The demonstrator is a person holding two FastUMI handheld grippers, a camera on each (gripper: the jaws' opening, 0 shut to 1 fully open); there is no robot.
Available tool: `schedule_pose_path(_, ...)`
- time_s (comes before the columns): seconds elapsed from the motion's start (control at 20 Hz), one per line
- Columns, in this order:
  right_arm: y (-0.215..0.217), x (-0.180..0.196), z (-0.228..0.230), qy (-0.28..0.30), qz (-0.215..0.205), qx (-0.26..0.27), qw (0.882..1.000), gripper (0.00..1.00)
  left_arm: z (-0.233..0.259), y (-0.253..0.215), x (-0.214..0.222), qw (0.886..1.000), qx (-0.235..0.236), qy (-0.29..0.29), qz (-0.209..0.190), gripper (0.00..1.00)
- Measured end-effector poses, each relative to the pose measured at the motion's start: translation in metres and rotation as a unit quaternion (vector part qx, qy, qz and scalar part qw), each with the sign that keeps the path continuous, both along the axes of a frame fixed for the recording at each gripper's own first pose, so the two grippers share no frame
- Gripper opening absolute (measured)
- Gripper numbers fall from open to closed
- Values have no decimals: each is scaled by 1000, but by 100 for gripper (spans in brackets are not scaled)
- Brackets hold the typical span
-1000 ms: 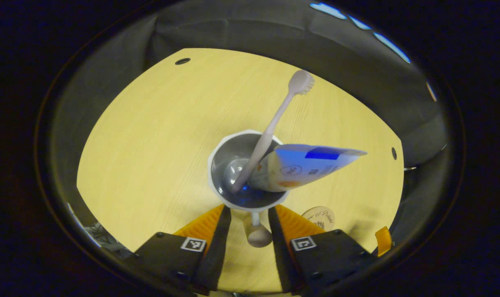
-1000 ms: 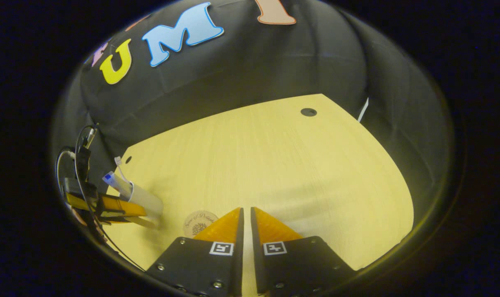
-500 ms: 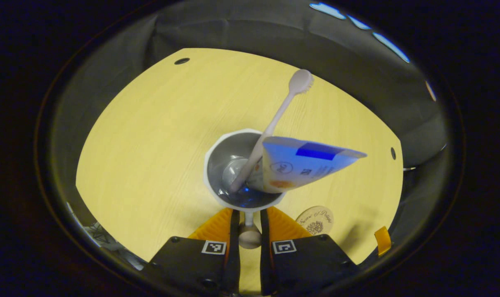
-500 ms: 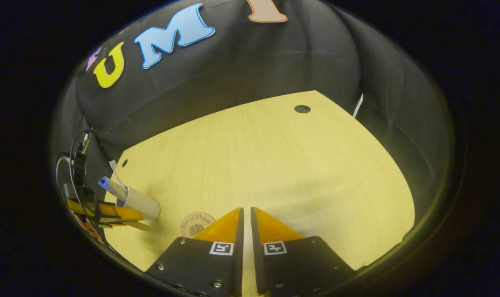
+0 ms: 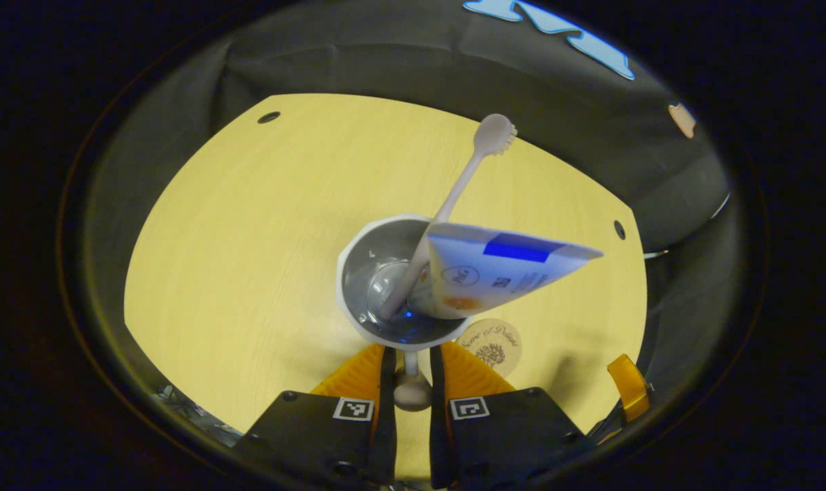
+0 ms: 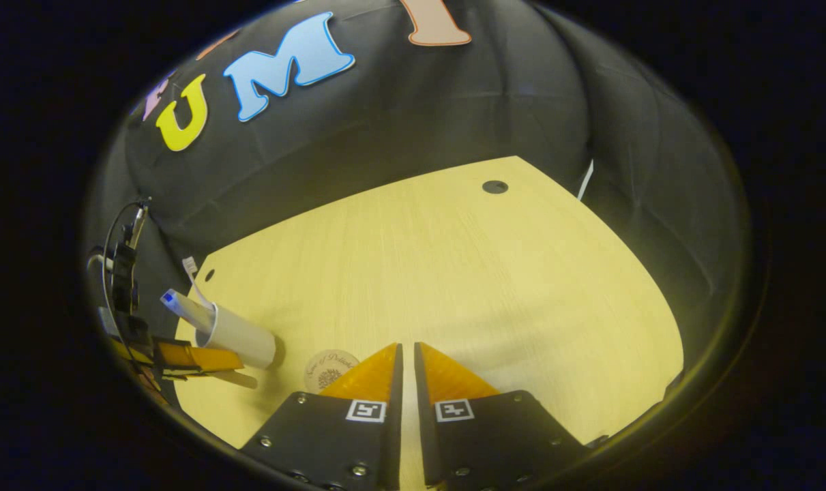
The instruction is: Put the toothbrush and toothpaste on the desktop into the cup, then pick up the cup and place it on the coaster on the desktop.
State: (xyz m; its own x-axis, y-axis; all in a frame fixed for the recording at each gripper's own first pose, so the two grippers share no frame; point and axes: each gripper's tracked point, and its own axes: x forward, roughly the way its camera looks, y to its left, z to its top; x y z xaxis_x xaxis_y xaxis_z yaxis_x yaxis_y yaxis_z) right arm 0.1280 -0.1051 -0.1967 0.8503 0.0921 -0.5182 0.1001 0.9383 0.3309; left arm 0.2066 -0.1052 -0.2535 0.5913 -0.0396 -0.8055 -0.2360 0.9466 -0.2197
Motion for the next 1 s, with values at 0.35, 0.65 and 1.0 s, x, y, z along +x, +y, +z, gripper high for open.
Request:
schedule_pose_path(0.35, -7, -7, 0, -5, -18, 11, 1000, 12, -3, -60, -27, 996, 12, 1, -84, 27)
schedule_pose_path(0.65, -27, -11, -2, -6, -42, 22, 999, 12, -19, -96, -39, 991, 19, 11, -129, 26)
schedule_pose_path(1.0, -59, -28, -16, 3, -65, 26, 998, 12, -38, -111, -45, 989, 38, 20, -142, 27)
